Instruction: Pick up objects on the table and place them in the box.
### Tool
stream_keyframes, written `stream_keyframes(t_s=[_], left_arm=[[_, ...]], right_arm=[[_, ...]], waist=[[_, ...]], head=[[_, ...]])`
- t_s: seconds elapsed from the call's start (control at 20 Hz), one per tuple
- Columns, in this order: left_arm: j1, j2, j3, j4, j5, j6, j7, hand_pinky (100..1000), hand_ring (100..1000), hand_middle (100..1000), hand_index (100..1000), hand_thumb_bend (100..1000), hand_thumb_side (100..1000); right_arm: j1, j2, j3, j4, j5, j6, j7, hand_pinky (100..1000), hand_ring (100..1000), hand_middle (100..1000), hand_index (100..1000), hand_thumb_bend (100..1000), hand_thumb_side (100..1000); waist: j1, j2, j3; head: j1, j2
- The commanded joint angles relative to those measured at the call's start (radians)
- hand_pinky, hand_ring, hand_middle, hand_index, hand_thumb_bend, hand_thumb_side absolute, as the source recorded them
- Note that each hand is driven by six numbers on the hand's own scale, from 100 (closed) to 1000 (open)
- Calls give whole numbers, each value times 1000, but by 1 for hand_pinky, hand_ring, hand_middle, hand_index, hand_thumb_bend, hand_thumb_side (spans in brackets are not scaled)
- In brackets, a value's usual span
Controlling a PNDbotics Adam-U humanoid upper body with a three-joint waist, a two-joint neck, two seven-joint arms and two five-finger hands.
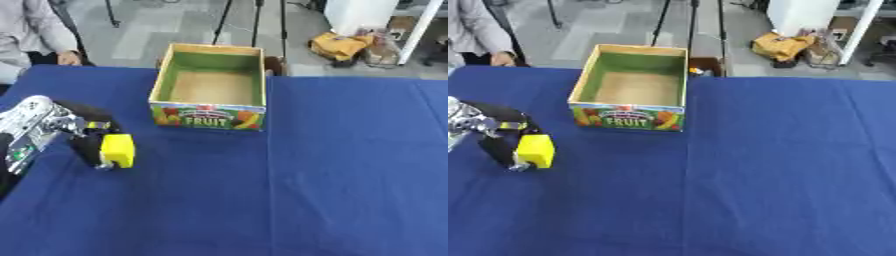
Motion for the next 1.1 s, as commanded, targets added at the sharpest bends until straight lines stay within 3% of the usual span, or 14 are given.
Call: stream_keyframes(t_s=[0.05, 0.4, 1.1], left_arm=[[-6, 8, -6, 7, 3, 2, 7, 708, 754, 748, 852, 353, 557], [-10, 7, -3, 9, 9, 17, 31, 671, 716, 683, 799, 215, 566], [-26, 26, 17, -20, 12, 42, 45, 667, 698, 685, 805, 147, 597]], right_arm=[[-14, -8, -12, -15, -2, 3, -6, 778, 857, 787, 875, 100, 916], [-15, -7, -13, -15, 0, 10, -12, 780, 858, 787, 875, 100, 916], [-12, -5, -12, -15, 1, 15, -13, 782, 858, 787, 875, 100, 916]], waist=[[0, -13, -1], [-1, -16, 0], [-1, -27, 5]], head=[[3, -7], [4, -7], [0, -5]])
